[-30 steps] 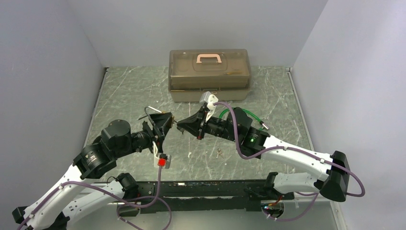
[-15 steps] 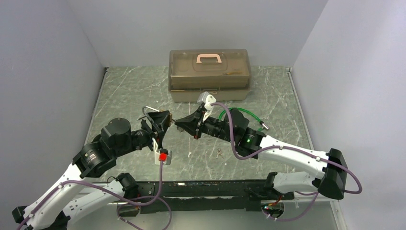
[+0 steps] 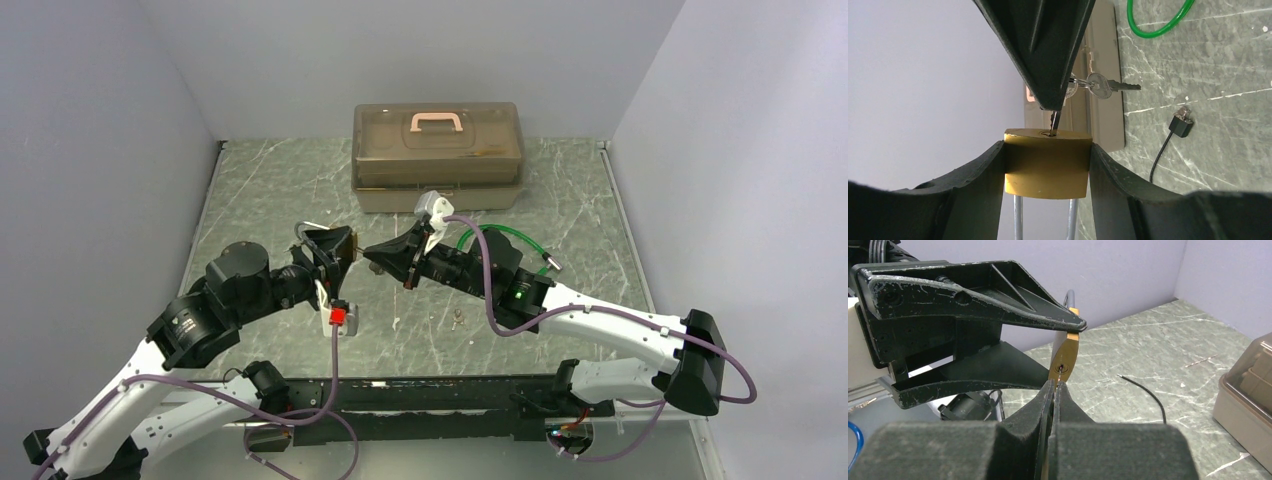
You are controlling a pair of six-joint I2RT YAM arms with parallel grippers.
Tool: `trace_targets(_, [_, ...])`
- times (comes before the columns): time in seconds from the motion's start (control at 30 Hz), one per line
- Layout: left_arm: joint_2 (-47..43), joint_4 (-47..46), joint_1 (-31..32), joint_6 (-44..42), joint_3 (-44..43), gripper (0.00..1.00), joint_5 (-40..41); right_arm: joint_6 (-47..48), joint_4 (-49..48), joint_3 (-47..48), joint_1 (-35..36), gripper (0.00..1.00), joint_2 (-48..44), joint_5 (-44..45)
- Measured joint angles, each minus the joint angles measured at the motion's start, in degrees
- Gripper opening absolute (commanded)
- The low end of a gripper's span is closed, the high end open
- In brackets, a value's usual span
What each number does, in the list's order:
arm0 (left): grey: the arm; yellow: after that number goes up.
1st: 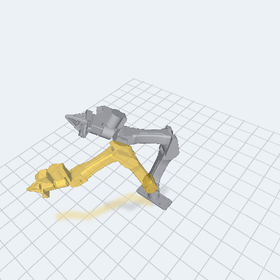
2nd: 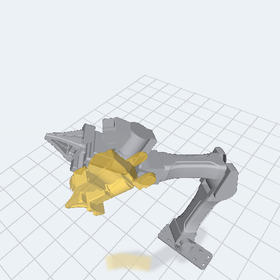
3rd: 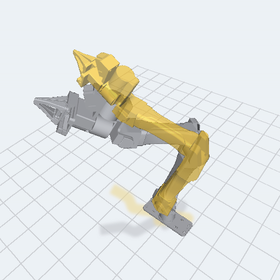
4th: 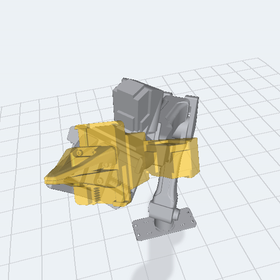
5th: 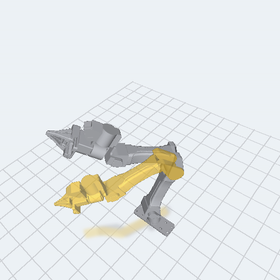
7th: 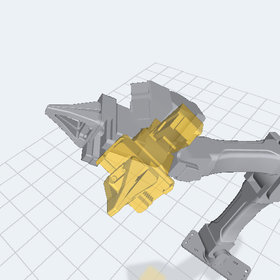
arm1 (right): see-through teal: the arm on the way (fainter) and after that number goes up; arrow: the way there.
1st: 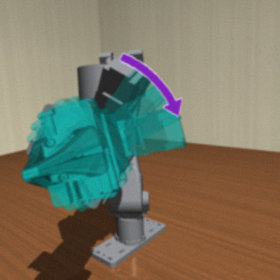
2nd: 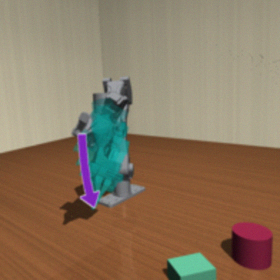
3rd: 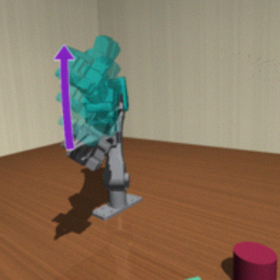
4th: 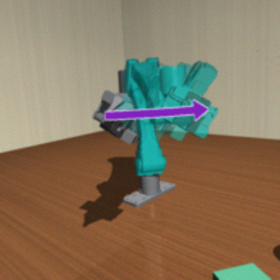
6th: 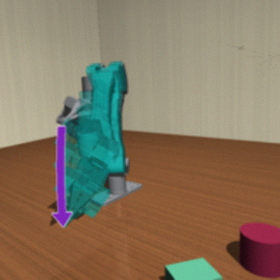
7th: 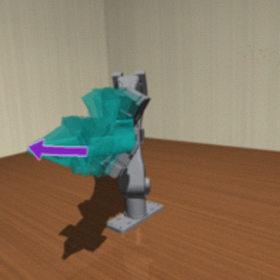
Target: Unlock with the key
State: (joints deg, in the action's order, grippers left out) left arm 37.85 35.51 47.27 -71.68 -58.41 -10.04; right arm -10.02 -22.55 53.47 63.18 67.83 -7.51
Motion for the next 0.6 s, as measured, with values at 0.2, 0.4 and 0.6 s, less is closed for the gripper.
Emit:
trace_targets(0.2, [0.57, 1.20, 0.00, 0.31, -0.87, 0.00, 0.00, 0.22, -0.22, 0.00, 0.02, 0.00, 0.13, -0.09])
trace_targets(0.4, [0.48, 3.61, 0.04, -1.97, -0.87, 0.00, -0.02, 0.81, 1.16, 0.15, 0.24, 0.00, 0.66, -0.72])
trace_targets(0.6, [0.57, 7.13, 0.52, -6.16, -1.20, 0.00, 0.26, 0.81, 2.80, 0.74, 0.24, 0.00, 1.62, -2.08])
